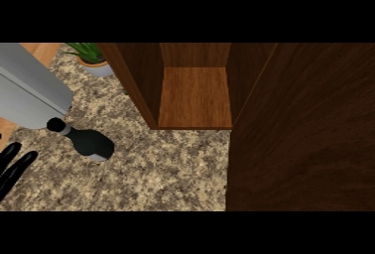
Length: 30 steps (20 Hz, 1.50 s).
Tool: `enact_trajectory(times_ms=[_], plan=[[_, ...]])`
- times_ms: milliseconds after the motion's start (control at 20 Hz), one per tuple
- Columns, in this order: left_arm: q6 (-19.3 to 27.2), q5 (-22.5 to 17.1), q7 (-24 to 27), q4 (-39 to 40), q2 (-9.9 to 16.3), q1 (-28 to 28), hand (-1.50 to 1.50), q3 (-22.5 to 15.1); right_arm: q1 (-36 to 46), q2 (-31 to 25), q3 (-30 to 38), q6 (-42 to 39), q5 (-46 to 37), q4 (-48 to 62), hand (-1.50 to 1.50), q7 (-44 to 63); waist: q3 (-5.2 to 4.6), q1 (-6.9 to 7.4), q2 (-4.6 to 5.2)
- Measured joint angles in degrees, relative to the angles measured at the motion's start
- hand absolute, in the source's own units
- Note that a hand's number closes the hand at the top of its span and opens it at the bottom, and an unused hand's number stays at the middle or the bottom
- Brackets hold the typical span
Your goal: Pick up the wine, place it into the cabinet and close the cabinet
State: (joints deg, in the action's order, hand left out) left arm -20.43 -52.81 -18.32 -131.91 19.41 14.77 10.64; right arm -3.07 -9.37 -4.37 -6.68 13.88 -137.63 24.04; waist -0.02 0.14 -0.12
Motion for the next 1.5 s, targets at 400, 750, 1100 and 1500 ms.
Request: enact_trajectory(times_ms=[400, 750, 1100, 1500], plan=[[1.91, -4.95, -3.71, 0.88, 2.31, -3.38, -1.50, 7.32, 1.24, 0.73, -1.80, 2.03, -0.83, -0.86, -1.50, 3.03, 0.00, -0.20, -0.02], [0.61, -4.64, -4.35, 6.14, 3.04, -6.65, -1.50, 11.05, 2.68, -0.25, 0.23, 2.07, -1.31, -1.19, -1.50, 4.31, 0.00, -0.37, 0.01], [-3.36, -3.71, -3.96, 16.46, 4.89, -10.68, -1.50, 13.80, 4.43, -0.82, 1.26, 2.04, -1.53, -1.46, -1.50, 6.04, 0.00, -0.61, 0.03], [-7.64, -0.69, -3.94, 28.19, 5.75, -15.27, -1.50, 13.09, 5.02, 0.04, 0.79, 2.25, -2.06, -1.35, -1.50, 6.50, 0.00, -0.66, 0.07]])
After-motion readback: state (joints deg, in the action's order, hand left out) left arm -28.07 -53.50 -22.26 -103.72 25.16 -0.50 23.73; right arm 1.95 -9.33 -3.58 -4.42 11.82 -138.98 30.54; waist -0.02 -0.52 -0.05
